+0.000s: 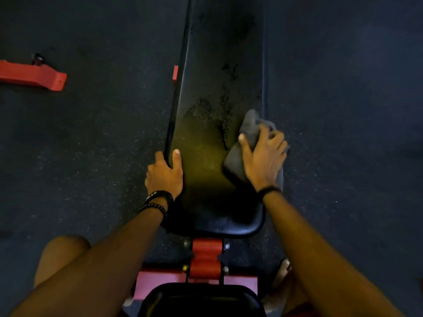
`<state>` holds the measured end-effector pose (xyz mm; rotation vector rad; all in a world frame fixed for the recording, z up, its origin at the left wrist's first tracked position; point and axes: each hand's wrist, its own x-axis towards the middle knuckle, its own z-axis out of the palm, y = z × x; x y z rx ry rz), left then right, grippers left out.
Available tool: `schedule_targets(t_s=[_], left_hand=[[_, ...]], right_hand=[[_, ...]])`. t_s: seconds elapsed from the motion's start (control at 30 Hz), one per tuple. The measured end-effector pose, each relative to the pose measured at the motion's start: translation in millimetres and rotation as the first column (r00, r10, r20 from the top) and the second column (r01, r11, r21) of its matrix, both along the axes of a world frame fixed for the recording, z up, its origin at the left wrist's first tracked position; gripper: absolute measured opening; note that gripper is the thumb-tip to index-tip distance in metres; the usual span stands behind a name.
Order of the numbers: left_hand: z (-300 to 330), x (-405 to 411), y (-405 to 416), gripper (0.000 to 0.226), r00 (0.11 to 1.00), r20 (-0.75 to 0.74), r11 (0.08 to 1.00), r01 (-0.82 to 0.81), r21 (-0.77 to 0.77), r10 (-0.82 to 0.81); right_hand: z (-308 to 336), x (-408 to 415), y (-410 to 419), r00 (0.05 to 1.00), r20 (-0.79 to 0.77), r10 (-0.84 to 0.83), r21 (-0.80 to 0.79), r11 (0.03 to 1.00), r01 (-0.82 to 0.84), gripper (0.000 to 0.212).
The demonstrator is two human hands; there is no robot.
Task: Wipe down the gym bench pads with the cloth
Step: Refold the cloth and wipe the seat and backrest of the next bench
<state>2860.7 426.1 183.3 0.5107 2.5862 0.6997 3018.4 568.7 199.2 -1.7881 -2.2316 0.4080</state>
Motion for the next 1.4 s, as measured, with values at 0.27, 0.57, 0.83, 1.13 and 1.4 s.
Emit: schedule_targets(t_s=[0.27, 0.57, 0.83, 1.13, 1.4], left_hand=[[0, 0, 4, 0.063, 1.0, 0.012, 0.999, -0.018, 0.033, 0.018], [17, 8, -2, 0.066, 1.0, 0.03, 0.997, -0.005, 0.073, 0.003], [1, 4, -1, 0.069, 0.999, 0.048, 0.999, -0.015, 0.029, 0.014], [0, -2, 3, 0.067, 0.996, 0.089, 0.999, -0.005, -0.046, 0.009], [-1, -5, 8, 0.065, 0.995, 0.097, 0.999, -0.011, -0.045, 0.016]], right_hand=[[-13, 25, -58, 0.973, 0.183, 0.144, 0.12, 0.979, -0.168, 0.049], [-29, 74, -162, 0.909, 0.258, 0.328, 0.173, 0.91, -0.377, 0.045], [1, -27, 22, 0.967, 0.188, 0.175, 0.225, 0.95, -0.216, 0.037], [4, -5, -62, 0.871, 0.176, 0.459, 0.185, 0.853, -0.488, 0.042], [-1, -81, 81, 0.911, 0.229, 0.344, 0.218, 0.894, -0.392, 0.041]])
